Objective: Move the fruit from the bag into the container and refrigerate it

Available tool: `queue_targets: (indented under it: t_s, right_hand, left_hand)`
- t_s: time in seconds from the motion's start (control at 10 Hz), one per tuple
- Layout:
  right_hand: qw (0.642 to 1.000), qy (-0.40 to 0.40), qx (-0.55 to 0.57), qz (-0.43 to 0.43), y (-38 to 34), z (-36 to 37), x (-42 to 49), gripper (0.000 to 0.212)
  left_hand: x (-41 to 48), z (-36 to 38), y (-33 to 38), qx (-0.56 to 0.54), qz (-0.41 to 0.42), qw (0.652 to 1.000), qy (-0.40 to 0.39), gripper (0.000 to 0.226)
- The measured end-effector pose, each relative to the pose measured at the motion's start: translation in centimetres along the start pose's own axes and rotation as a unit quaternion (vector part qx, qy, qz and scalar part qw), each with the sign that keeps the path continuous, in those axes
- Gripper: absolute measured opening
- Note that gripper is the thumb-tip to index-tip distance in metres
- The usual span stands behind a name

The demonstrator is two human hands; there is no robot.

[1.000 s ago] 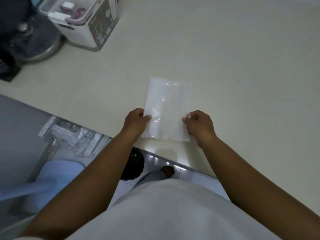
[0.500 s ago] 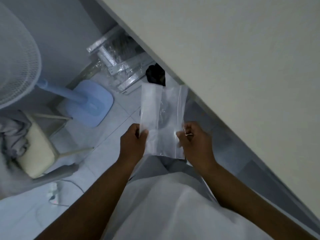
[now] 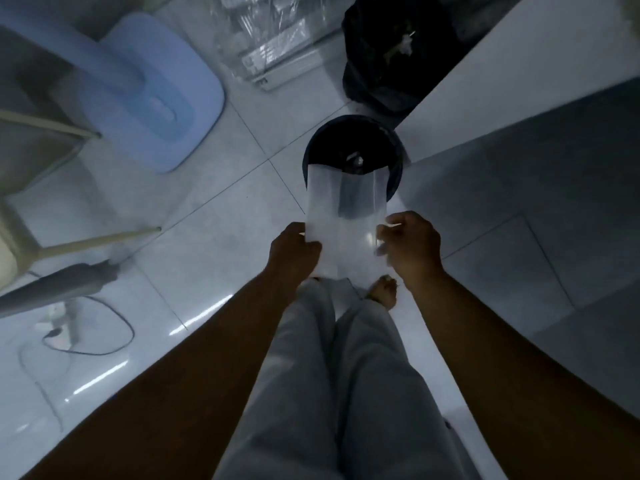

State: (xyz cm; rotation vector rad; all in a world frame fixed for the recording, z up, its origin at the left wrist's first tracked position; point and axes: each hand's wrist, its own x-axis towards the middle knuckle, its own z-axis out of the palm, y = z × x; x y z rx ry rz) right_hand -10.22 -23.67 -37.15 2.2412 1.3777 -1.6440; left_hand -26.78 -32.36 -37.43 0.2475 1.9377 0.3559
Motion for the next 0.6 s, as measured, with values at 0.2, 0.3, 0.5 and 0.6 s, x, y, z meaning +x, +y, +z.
queue_targets:
  t_s: [0.2,0.3,0.5,0.6]
  right_hand:
    - [0.995,-0.031,0.042,0.084,2.1,3.7,10.0,0.024]
    - [0.994,-0.040,0.047,0.093,2.7,4.7,11.7,0.012]
    - [0.995,-0.002,0.061,0.082,3.9,5.4,10.0,0.030]
    - [0.994,-0.006,0.054,0.091,3.7,5.0,8.4,0.031]
  left_hand:
    - [11.5,1.9,-0.7,0.008,-0.039,0.999,-0.006,0.047]
    - [14.5,2.4,-0.9,-0.049,-0.060,0.997,-0.006,0.049]
    - [14.0,2.8,-2.3,-0.097,-0.061,0.993,-0.010,0.042]
    - [12.6,2.6,-2.4,-0.079,-0.057,0.995,0.001,0.036]
